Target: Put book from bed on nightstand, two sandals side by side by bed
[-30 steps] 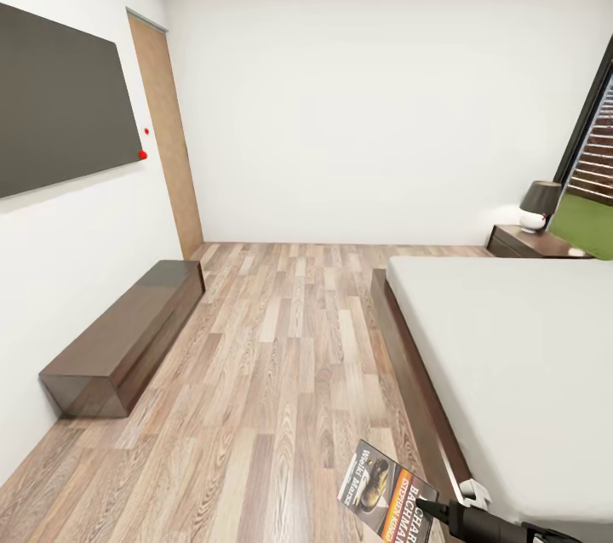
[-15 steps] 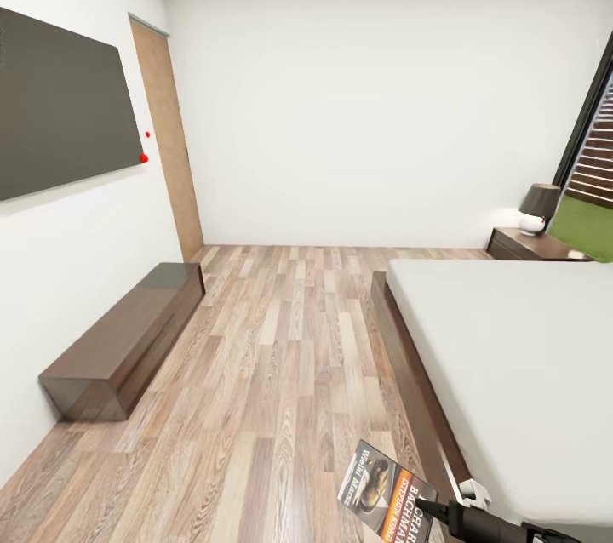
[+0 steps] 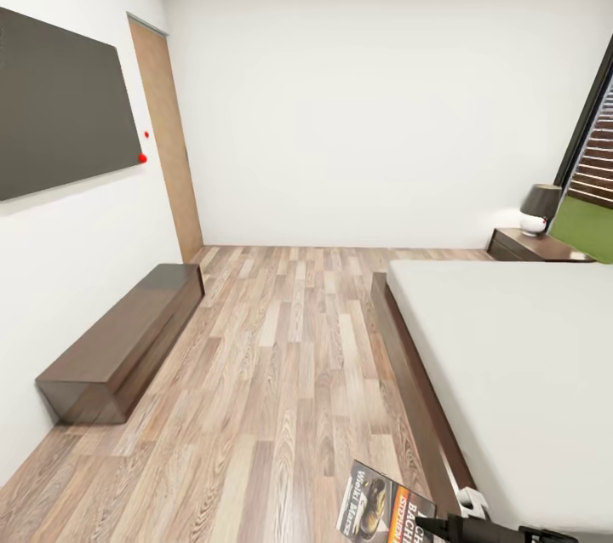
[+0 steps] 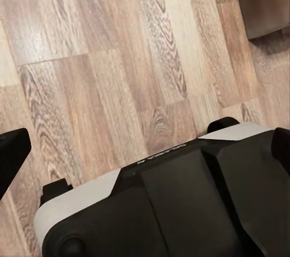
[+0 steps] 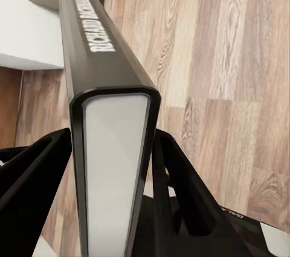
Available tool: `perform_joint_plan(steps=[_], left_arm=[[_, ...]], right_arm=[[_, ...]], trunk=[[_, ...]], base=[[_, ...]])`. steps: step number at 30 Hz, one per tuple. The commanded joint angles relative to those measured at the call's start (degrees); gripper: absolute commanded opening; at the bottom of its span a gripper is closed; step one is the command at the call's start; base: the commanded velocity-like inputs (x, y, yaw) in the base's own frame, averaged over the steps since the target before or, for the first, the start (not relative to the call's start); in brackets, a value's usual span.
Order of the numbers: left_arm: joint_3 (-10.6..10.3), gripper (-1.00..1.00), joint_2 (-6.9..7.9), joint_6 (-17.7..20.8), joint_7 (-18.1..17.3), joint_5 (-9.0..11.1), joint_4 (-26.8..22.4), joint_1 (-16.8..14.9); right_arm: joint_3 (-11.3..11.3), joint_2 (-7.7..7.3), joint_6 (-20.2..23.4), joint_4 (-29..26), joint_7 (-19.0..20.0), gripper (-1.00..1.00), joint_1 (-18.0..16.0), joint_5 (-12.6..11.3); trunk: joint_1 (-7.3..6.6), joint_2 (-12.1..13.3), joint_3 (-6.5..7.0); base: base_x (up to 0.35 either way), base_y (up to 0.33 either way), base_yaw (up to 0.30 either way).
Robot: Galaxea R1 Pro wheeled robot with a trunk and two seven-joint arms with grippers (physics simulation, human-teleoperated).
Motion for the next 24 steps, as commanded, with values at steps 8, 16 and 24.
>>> perform_joint_plan(steps=[8, 16, 24], left_arm=[[-0.41, 1.00, 0.02, -0.30, -0.08, 0.21, 0.05, -0.06], [-0.43, 1.00, 0.02, -0.30, -0.09, 0.21, 0.05, -0.07], [-0.44, 1.00, 0.00, -0.30, -0.09, 0.21, 0.05, -0.06]], right_arm=[[-0.55, -0.04, 0.59, 0.11, 0.08, -1.00, -0.09, 0.28], [-0.55, -0.04, 0.59, 0.11, 0.08, -1.00, -0.09, 0.28], [-0.55, -0.04, 0.59, 0.11, 0.08, -1.00, -0.09, 0.28]], trunk=[[0.06, -0.13, -0.13], [0.06, -0.13, -0.13], [0.06, -0.13, -0.13]], base=[[0.314, 0.000, 0.000], [0.332, 0.000, 0.000], [0.332, 0.000, 0.000]])
